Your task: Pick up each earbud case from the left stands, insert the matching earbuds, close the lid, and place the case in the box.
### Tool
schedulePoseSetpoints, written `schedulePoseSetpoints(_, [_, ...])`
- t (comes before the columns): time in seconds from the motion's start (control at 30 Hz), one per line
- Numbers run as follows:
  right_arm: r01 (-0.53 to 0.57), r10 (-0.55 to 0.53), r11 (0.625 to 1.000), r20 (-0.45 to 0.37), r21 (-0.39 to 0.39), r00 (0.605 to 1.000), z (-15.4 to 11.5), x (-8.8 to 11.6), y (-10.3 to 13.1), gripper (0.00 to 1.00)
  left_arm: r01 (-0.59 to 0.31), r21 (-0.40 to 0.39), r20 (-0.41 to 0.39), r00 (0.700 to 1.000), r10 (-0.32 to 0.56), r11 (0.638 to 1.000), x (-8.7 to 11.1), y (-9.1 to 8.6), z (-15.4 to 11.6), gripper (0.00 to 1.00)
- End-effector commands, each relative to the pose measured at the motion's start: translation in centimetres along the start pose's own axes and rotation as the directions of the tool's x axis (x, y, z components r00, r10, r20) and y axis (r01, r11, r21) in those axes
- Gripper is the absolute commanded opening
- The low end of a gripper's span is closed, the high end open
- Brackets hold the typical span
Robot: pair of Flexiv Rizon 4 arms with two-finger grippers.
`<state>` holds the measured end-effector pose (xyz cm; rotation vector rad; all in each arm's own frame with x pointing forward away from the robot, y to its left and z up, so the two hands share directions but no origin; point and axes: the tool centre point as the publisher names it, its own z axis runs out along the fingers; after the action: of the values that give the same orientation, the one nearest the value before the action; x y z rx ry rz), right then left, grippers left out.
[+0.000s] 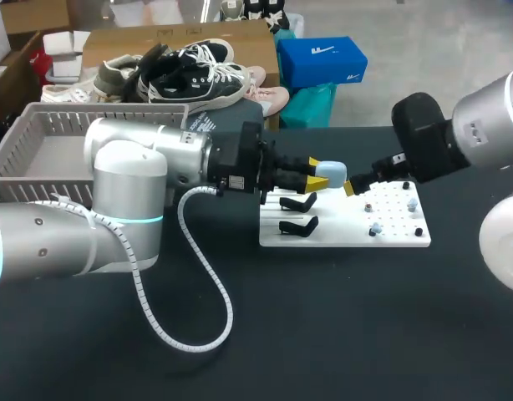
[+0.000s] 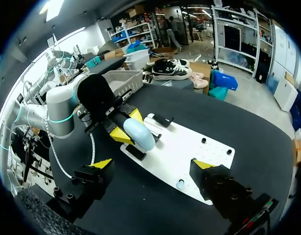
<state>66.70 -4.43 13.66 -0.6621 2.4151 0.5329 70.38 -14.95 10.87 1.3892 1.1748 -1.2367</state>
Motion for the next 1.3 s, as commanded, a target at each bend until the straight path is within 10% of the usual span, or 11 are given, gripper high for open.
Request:
schedulePoseSetpoints(0.03, [0.0,0.001,0.999,-0.009,0.039,1.0,1.0,-0.7,0.2,1.0,0.0,0.004,-0.001,1.0,0.0,1.0,0.0,0.2,0.0,0.0])
schedulePoseSetpoints(1.3, [-0.047,0.049,0.997,-0.034,0.065,0.998,3.6,-2.0,-1.3,1.0,0.0,0.004,-0.001,1.0,0.0,1.0,0.0,0.2,0.0,0.0])
